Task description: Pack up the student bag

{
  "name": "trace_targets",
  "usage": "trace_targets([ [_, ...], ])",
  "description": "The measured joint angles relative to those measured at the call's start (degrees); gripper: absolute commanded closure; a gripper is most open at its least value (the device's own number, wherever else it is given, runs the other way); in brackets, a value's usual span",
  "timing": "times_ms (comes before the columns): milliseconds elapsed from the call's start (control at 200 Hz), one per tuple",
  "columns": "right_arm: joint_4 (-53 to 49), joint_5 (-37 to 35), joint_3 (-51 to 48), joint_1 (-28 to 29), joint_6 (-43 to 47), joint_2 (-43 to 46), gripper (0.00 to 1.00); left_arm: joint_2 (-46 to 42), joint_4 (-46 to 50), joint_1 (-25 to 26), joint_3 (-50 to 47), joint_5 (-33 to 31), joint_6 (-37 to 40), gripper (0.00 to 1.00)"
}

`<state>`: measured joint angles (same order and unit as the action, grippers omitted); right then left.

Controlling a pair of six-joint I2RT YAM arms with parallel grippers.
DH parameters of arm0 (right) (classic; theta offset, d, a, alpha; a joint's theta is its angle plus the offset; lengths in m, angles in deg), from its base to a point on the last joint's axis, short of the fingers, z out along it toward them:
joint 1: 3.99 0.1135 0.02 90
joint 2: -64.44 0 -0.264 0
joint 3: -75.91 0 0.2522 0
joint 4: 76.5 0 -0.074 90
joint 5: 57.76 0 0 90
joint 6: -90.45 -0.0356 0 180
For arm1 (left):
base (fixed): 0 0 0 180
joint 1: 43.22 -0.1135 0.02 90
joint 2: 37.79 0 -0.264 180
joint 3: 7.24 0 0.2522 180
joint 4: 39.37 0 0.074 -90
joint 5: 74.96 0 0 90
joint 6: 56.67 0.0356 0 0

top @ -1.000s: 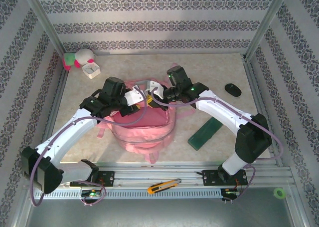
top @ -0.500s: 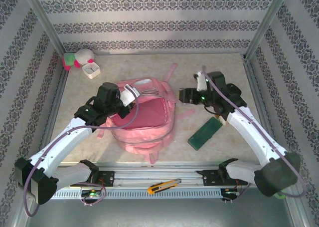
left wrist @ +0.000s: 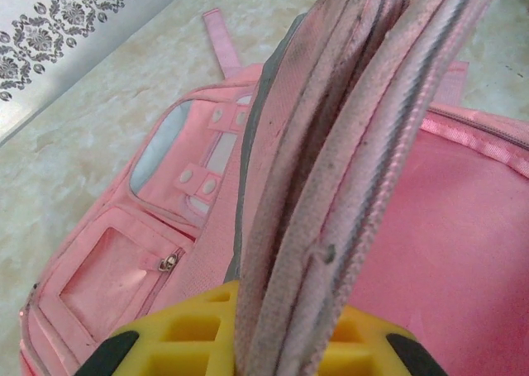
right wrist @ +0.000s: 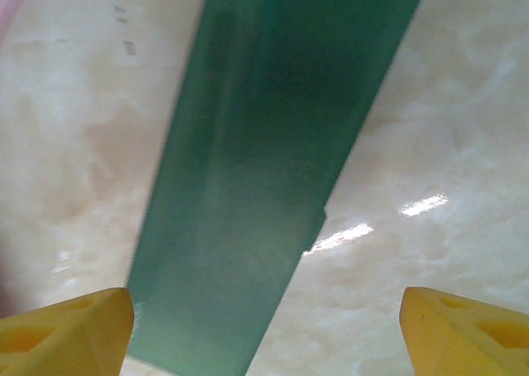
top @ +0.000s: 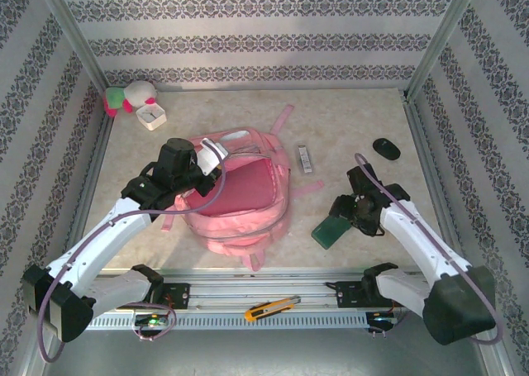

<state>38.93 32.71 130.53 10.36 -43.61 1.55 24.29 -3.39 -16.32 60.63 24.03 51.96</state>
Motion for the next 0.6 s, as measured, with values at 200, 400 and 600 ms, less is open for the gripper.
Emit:
trace_targets([
  [200, 6.01, 0.48, -0.81, -0.66, -0.83, -7.63, 0.14, 0.0, -0.39, 0.0, -0.17, 0.2, -0.7, 0.94],
  [400, 11.74, 3.52, 2.34, -0.42, 0.57, -15.74, 0.14, -0.61, -0.85, 0.0, -0.98, 0.17, -0.72, 0.94],
  [600, 12.37, 2.12, 8.44, 1.6, 2.14, -16.61, 0.12, -0.74, -1.22, -0.02, -1.29, 0.17, -0.72, 0.94],
])
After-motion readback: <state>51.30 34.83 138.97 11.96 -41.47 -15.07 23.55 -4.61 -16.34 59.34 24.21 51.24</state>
